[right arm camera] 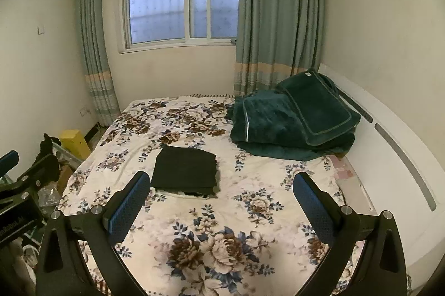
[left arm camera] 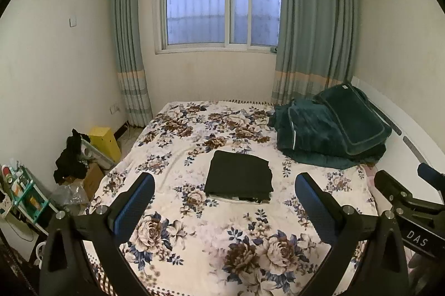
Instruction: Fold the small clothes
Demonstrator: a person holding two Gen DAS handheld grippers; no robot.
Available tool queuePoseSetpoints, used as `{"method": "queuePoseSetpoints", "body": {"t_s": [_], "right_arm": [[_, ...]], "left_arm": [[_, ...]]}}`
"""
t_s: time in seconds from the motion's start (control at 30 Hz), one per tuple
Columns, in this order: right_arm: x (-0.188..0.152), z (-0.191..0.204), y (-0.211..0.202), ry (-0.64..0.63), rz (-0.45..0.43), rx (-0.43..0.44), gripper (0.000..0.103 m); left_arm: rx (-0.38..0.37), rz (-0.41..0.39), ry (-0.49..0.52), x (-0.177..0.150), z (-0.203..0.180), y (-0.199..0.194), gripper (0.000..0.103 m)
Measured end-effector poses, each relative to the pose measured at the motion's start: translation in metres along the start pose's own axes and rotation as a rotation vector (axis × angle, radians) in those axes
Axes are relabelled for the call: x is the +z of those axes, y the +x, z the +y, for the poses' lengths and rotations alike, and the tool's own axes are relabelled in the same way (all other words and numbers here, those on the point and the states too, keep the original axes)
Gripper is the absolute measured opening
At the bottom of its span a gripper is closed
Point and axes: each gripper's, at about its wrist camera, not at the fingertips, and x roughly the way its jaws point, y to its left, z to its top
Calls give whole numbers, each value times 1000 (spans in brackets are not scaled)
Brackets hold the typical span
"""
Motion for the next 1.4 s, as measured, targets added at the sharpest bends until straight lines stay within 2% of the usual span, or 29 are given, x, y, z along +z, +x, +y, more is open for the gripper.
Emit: {"method": "queuePoseSetpoints", "body": {"t_s": [1.4], "right_arm": [[-3, 5, -5, 2, -4, 11, 103]], "left_arm": [[58, -14, -4, -10, -3, -13, 103]]}}
